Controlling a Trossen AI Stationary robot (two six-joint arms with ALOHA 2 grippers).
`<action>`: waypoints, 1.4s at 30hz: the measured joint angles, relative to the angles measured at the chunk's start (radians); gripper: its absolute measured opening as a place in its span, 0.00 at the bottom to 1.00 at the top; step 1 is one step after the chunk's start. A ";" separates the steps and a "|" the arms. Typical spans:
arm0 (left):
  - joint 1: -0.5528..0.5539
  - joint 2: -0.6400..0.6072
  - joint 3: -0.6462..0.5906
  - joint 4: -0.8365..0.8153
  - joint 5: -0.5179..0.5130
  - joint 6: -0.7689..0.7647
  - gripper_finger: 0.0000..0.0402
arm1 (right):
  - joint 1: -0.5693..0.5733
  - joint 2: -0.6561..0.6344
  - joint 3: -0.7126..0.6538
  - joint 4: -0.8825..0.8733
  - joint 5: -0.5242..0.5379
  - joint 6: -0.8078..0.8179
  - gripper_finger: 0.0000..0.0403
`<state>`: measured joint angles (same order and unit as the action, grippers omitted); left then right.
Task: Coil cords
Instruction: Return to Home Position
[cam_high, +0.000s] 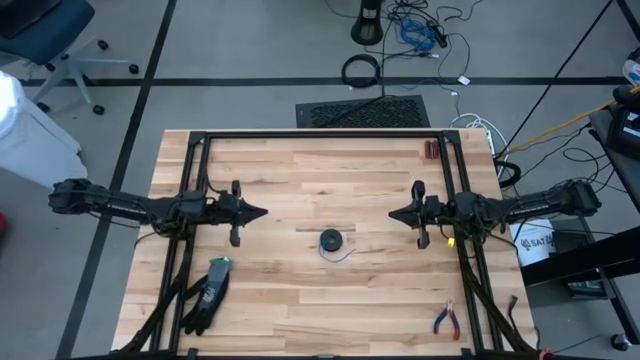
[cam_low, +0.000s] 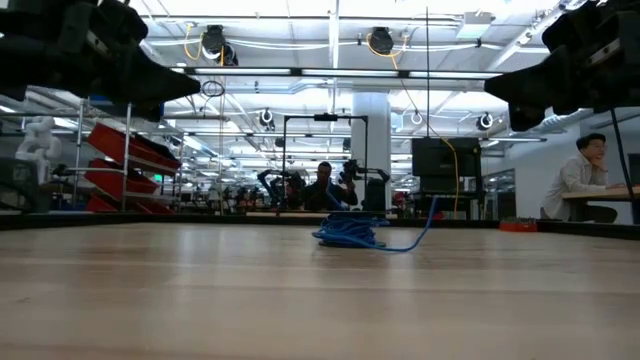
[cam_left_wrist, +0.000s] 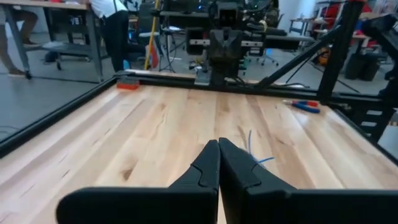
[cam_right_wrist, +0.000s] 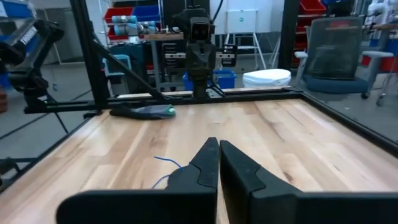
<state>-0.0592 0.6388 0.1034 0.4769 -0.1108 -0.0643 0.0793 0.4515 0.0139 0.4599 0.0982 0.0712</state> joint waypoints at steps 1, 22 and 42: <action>0.015 0.000 0.000 -0.006 0.012 0.000 0.00 | -0.003 0.000 0.000 -0.001 0.000 -0.008 0.00; 0.092 -0.198 -0.074 -0.086 0.232 -0.108 0.00 | -0.010 -0.003 0.001 -0.058 -0.003 0.022 0.00; -0.084 -0.580 -0.095 -0.369 -0.021 -0.048 0.00 | -0.011 -0.041 0.001 -0.067 0.011 0.036 0.00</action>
<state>-0.1432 0.0584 0.0082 0.1081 -0.1322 -0.1121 0.0685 0.4104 0.0151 0.3925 0.1095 0.1073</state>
